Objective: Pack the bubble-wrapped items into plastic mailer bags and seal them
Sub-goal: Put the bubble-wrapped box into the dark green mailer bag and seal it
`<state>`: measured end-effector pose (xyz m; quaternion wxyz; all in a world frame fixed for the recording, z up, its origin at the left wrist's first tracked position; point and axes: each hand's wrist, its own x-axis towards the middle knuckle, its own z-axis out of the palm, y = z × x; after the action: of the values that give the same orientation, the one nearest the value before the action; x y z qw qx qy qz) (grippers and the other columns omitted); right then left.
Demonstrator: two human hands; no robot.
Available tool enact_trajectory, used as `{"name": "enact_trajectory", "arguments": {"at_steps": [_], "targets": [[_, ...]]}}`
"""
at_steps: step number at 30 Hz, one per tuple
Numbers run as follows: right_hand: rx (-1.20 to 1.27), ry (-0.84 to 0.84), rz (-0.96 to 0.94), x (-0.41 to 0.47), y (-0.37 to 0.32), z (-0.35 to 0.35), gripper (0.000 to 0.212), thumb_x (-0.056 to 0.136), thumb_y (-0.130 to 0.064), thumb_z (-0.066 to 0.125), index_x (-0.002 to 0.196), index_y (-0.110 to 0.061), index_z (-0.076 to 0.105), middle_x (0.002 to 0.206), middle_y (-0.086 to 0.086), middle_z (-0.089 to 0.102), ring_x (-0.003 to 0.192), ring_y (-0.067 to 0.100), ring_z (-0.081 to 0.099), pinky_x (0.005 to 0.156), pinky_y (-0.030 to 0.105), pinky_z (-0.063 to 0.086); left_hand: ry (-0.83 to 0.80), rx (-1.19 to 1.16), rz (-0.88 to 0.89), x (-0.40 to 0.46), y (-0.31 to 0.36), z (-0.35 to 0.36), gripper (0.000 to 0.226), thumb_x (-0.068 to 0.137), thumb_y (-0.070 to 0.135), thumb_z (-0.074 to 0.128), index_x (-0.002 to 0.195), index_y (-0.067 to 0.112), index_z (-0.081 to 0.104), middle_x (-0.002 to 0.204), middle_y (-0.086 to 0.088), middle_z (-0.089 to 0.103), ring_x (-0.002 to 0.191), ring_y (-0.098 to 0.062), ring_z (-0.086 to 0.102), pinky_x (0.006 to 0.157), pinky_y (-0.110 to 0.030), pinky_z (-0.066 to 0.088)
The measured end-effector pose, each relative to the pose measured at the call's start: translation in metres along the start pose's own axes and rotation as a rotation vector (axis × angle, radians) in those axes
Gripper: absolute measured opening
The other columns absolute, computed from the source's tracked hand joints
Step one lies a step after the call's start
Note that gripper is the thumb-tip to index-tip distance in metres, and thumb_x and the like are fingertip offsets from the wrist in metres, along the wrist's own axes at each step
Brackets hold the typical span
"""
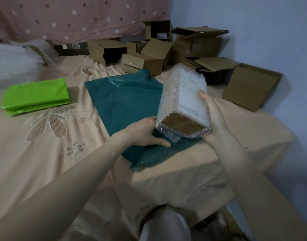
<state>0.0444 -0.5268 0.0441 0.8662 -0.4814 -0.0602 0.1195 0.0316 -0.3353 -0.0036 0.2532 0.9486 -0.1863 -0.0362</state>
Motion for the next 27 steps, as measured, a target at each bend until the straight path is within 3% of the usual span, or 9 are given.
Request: {"name": "enact_trajectory", "arguments": {"at_steps": [7, 10, 14, 16, 19, 24, 27], "targets": [[-0.003, -0.031, 0.028, -0.014, -0.006, -0.003, 0.026, 0.092, -0.032, 0.052, 0.115, -0.019, 0.056, 0.080, 0.000, 0.075, 0.073, 0.014, 0.072, 0.060, 0.026, 0.056, 0.027, -0.009, -0.034, -0.006, -0.001, 0.003, 0.050, 0.082, 0.058, 0.052, 0.123, 0.030, 0.057, 0.132, 0.005, 0.051, 0.120, -0.017, 0.047, 0.101, -0.040, 0.040], [-0.009, -0.030, 0.059, -0.015, -0.005, -0.004, 0.031, 0.091, -0.033, 0.054, 0.119, -0.019, 0.055, 0.083, 0.001, 0.075, 0.075, 0.016, 0.072, 0.061, 0.027, 0.056, 0.064, -0.016, -0.083, -0.006, -0.002, 0.004, 0.041, 0.095, 0.044, 0.039, 0.121, 0.019, 0.059, 0.130, -0.001, 0.054, 0.119, -0.020, 0.048, 0.101, -0.042, 0.039], [-0.020, -0.018, 0.104, -0.017, 0.001, -0.007, 0.028, 0.091, -0.034, 0.054, 0.114, -0.019, 0.058, 0.083, 0.002, 0.075, 0.073, 0.015, 0.072, 0.059, 0.026, 0.056, 0.016, 0.086, -0.037, -0.010, 0.001, 0.004, 0.039, 0.084, 0.051, 0.057, 0.115, 0.029, 0.061, 0.124, 0.004, 0.056, 0.113, -0.016, 0.050, 0.095, -0.037, 0.044], [-0.022, -0.018, 0.130, -0.019, 0.005, -0.008, 0.025, 0.091, -0.035, 0.053, 0.109, -0.019, 0.059, 0.078, 0.001, 0.075, 0.071, 0.014, 0.072, 0.058, 0.024, 0.056, 0.066, 0.083, -0.021, -0.011, 0.005, 0.004, 0.034, 0.082, 0.044, 0.062, 0.109, 0.024, 0.064, 0.117, 0.003, 0.059, 0.105, -0.018, 0.055, 0.088, -0.034, 0.046], [-0.018, -0.003, 0.147, -0.022, 0.007, -0.010, 0.023, 0.091, -0.035, 0.053, 0.106, -0.018, 0.059, 0.073, 0.001, 0.075, 0.066, 0.014, 0.072, 0.055, 0.023, 0.056, 0.165, 0.135, -0.025, -0.013, 0.009, 0.002, 0.025, 0.082, 0.033, 0.063, 0.097, 0.014, 0.065, 0.105, 0.000, 0.065, 0.093, -0.022, 0.059, 0.077, -0.034, 0.048], [0.021, 0.005, 0.114, -0.024, 0.004, -0.010, 0.020, 0.092, -0.033, 0.053, 0.103, -0.018, 0.059, 0.068, 0.001, 0.073, 0.060, 0.014, 0.070, 0.052, 0.024, 0.055, 0.206, 0.330, -0.081, -0.012, 0.016, 0.006, 0.029, 0.082, 0.041, 0.058, 0.094, 0.015, 0.061, 0.102, 0.004, 0.062, 0.086, -0.022, 0.057, 0.066, -0.029, 0.039], [0.010, -0.013, 0.116, -0.024, 0.005, -0.010, 0.021, 0.091, -0.033, 0.053, 0.104, -0.017, 0.060, 0.070, 0.001, 0.074, 0.063, 0.015, 0.071, 0.054, 0.024, 0.056, 0.279, 0.199, -0.153, -0.010, 0.019, 0.001, 0.021, 0.084, 0.031, 0.058, 0.092, 0.011, 0.061, 0.100, -0.005, 0.065, 0.090, -0.030, 0.060, 0.071, -0.032, 0.046]]}}
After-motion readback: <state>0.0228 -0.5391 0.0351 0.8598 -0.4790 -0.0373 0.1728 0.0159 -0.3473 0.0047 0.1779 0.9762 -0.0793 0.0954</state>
